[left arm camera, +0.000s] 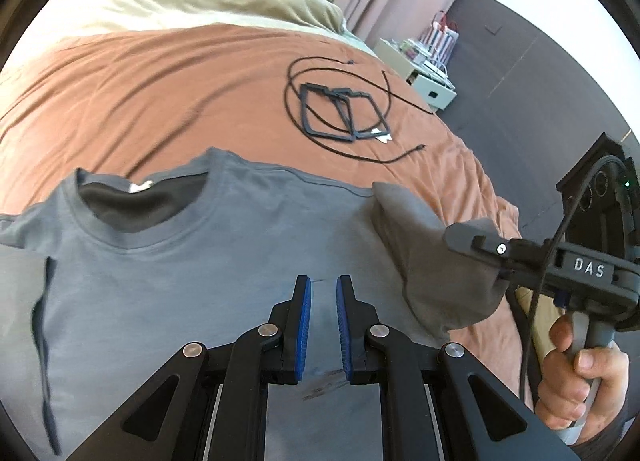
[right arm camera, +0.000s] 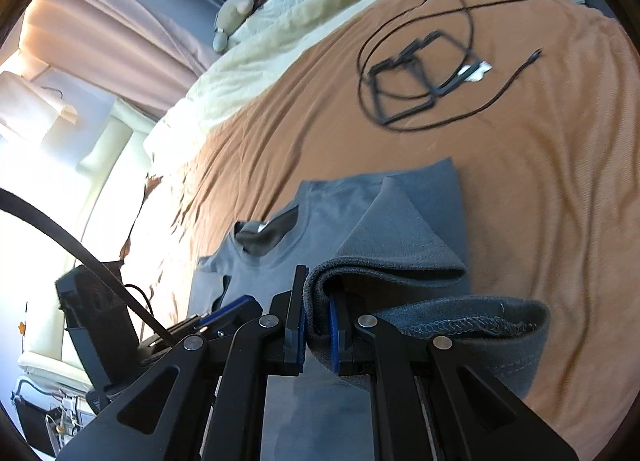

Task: Fold small clothes
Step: 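Release the folded side with the right tool and smooth it flat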

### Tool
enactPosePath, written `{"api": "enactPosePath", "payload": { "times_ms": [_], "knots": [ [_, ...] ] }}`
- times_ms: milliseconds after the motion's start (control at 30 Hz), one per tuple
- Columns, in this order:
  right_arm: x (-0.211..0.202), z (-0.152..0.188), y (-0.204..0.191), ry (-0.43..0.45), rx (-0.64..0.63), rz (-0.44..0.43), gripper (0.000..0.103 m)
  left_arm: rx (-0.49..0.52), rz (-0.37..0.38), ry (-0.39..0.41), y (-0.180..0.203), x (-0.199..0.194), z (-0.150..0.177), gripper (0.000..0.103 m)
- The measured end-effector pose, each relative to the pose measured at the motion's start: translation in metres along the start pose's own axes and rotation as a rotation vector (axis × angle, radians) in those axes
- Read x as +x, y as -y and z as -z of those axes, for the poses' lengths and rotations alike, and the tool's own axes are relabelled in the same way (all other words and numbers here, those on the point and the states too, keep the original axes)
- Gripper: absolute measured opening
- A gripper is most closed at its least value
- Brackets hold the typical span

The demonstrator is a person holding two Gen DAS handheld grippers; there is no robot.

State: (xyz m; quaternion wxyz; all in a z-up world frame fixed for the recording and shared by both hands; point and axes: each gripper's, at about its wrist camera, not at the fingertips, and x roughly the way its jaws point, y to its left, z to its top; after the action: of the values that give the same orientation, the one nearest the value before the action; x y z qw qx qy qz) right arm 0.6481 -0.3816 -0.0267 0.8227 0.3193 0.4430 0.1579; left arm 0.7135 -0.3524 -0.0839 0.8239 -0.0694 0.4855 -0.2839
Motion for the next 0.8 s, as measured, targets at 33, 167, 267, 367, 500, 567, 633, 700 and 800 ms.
{"api": "enactPosePath", "payload": {
  "times_ms": [33,167,267,367,500,567,633,700,800],
  "knots": [
    [0.006,-0.001,-0.005,-0.008,-0.003,0.005,0.007,-0.004,-0.003,0.002,-0.004,-0.003,0.0,0.013],
    [0.031,-0.004,-0.019,-0.078,0.001,0.021,0.033,-0.038,-0.005,0.01,-0.023,-0.013,0.001,0.013],
    [0.037,-0.009,-0.027,-0.08,0.0,0.027,0.076,-0.059,-0.016,0.011,-0.035,-0.018,0.001,0.013],
    [0.034,-0.017,-0.029,-0.081,-0.017,0.02,0.076,-0.069,-0.026,0.008,-0.042,-0.018,0.002,0.014],
    [0.027,-0.023,-0.024,-0.059,-0.052,0.069,0.076,-0.062,-0.032,-0.014,-0.042,-0.01,0.004,0.023],
    [0.023,-0.025,-0.016,-0.046,-0.051,0.087,0.076,-0.054,-0.036,-0.022,-0.04,-0.003,0.005,0.032],
    [0.022,-0.027,-0.005,-0.034,-0.051,0.111,0.076,-0.052,-0.034,-0.03,-0.037,0.006,0.006,0.038],
    [0.026,-0.023,0.004,-0.031,-0.049,0.124,0.076,-0.056,-0.033,-0.044,-0.036,0.016,0.006,0.038],
    [0.03,-0.019,0.02,-0.021,-0.046,0.155,0.076,-0.059,-0.037,-0.064,-0.035,0.033,0.005,0.038]
  ]
}}
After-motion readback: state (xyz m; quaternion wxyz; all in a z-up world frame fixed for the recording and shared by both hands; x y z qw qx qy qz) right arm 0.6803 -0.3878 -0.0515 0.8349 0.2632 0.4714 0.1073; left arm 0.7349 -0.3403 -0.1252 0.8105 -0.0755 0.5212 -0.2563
